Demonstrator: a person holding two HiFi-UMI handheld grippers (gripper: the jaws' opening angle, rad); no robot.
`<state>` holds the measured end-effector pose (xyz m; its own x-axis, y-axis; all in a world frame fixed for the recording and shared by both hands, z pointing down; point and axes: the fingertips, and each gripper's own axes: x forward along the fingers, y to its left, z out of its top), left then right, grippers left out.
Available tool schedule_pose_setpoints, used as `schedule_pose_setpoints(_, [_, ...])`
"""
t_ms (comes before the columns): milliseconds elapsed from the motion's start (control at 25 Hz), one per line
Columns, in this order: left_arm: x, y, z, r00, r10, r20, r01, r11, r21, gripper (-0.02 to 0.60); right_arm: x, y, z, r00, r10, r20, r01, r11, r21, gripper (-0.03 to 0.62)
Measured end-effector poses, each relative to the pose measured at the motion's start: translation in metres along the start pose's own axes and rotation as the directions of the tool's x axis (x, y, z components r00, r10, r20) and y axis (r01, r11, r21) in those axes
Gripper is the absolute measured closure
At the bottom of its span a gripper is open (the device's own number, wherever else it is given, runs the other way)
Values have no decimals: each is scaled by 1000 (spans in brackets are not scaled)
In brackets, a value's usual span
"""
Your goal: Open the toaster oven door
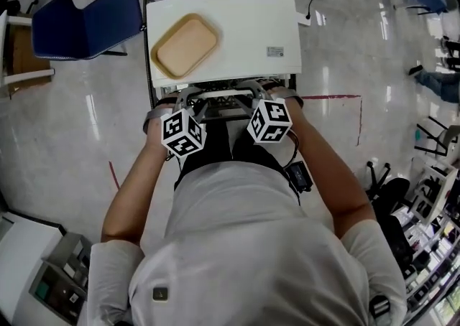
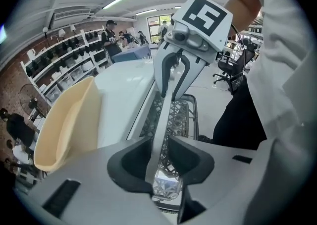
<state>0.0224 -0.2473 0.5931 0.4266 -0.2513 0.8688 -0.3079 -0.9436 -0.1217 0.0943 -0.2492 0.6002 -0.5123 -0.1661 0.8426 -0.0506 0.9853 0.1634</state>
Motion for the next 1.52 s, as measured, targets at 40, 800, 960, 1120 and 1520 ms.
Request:
schedule_pose_setpoints(40, [3,0,0,1000,9,-7,-9,1000,6,456,0,0,-2,1000,0,1,0,1000,-11,510])
schedule_pose_setpoints(800, [13,-48,-15,960,256,-111,-243,963,119,485,7,51,-12,983,-181,15,181,974,-138,517])
schedule_pose_setpoints(960, [20,-65,-21,945,303,-122,-292,951,102,480,11,69,-20,979,-204,14,204,967,-155,517])
schedule_pose_setpoints(1120, [23,-81,-28,935,329,-134,-310,940,145,482,14,86,-23,979,-203,-2,198,959,-202,519])
schedule_pose_setpoints(1520, [32,-100,-39,906,401,-137,-362,900,243,489,23,107,-31,955,-296,-32,284,936,-209,519])
